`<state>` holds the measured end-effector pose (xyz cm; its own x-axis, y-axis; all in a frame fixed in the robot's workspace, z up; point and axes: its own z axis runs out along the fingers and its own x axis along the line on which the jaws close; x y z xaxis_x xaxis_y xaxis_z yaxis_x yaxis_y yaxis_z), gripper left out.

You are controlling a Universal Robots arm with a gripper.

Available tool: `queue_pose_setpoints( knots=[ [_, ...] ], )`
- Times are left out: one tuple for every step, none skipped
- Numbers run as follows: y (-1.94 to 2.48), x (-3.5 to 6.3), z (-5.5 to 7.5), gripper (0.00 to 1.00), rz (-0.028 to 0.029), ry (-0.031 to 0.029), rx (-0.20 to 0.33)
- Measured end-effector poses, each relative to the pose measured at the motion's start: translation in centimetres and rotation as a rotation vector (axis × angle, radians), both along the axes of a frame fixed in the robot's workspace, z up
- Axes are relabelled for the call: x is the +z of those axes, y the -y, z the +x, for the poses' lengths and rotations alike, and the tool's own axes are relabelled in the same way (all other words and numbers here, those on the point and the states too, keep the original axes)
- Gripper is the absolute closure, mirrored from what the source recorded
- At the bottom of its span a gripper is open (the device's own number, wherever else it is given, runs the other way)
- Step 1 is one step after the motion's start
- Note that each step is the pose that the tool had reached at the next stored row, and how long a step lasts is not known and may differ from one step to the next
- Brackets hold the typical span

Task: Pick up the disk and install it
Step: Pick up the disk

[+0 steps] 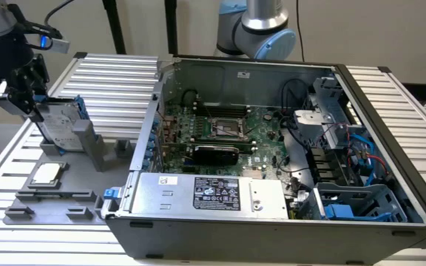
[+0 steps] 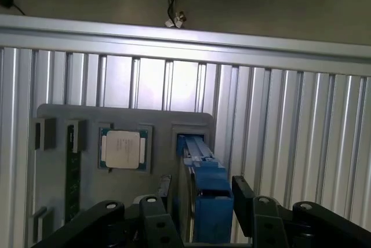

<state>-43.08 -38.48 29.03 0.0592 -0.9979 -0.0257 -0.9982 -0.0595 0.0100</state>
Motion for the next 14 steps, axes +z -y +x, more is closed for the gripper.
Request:
queue_pose_setpoints(
  knots=[
    [0.0,0.0,0.0,0.0,0.0006,0.0,-0.002],
    [0.0,-0.01,-0.01,0.0,0.0011,0.0,-0.004],
    [0.0,0.0,0.0,0.0,0.0012,0.0,-0.004],
    [0.01,-0.01,0.0,0.0,0.0013,0.0001,-0.004],
    [0.01,0.0,0.0,0.0,0.0014,0.0,-0.004],
    [0.02,-0.01,0.0,0.0,0.0015,0.0001,-0.004],
    [0.04,0.0,0.0,0.0,0.0015,0.0,-0.004],
    [0.07,0.0,-0.01,0.0,0.0016,0.0,-0.004],
    [0.11,-0.01,-0.01,0.0,0.0016,0.0,-0.004],
    [0.14,-0.01,0.0,0.0,0.0017,0.0,-0.004],
    [0.17,-0.01,0.0,0.0,0.0018,-0.0001,-0.004],
    [0.19,-0.02,0.0,0.0,0.0019,0.0001,-0.004],
    [0.21,-0.03,0.0,0.0,0.0021,0.0001,-0.004],
    [0.22,-0.03,0.0,0.0,0.0023,0.0001,-0.004]
  ],
)
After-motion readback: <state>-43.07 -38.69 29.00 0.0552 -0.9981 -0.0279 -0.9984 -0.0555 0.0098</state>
